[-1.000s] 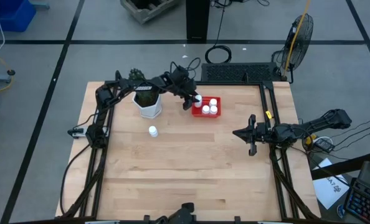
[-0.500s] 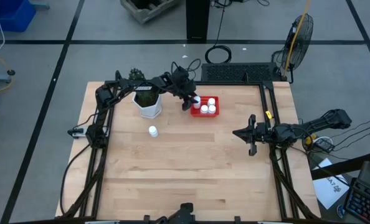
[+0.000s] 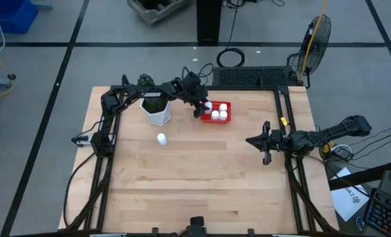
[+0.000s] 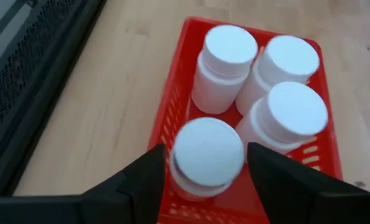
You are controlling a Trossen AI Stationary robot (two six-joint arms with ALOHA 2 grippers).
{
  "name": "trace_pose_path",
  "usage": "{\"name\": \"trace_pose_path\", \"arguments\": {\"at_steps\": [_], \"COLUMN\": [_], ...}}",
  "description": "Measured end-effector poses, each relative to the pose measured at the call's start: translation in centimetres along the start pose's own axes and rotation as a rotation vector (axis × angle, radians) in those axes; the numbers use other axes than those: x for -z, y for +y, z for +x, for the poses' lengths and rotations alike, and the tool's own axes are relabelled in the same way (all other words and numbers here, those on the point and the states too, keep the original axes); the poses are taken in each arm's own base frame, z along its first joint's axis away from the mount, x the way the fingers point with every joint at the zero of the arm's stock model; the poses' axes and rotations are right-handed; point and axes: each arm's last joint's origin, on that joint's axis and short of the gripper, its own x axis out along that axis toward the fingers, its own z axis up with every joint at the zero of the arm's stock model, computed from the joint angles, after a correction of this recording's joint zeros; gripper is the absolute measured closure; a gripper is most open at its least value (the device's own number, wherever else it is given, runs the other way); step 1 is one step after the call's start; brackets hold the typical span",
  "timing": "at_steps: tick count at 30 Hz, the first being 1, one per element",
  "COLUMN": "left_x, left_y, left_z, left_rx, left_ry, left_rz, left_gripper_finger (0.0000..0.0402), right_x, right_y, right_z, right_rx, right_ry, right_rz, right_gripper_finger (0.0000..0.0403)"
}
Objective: Pick and place pill bottles into a basket
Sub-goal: Put the white pill bottle into the red bin
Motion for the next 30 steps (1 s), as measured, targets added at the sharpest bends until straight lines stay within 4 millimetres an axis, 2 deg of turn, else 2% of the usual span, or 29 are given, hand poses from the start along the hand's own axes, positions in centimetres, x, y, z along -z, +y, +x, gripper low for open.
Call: {"name": "trace_pose_path", "arguments": {"at_steps": [7,11,14,23,30], "left_x": [-0.8,-1.4,-1.7,-2.3,-1.5], "left_y": [-0.3,-0.8,-1.8,-8.1,-13.1], "left_z": [-1.1,-2.6,-3.8,-6.5,-6.9], "left_rx": [-0.044,-0.042,0.012,0.164,0.191], "left_ry": [-0.002,0.018,0.061,0.250,0.445], "left_rz": [0.012,0.002,-0.020,0.054,0.148], "left_gripper_finger": [0.0164,0.0164,0.0163,0.0174,0.0174], "right_x": [0.0,0.0,0.0,0.0,0.0], "right_y": [0.0,0.0,0.0,0.0,0.0], "right_z": [0.0,0.0,0.0,0.0,0.0], "right_rx": [0.000,0.000,-0.001,0.000,0.000], "right_ry": [0.000,0.000,-0.001,0.000,0.000], "right_rz": [0.000,0.000,0.000,0.000,0.000], "right_gripper_finger": [0.0399,0.0399,0.0399,0.0399,0.0399]}}
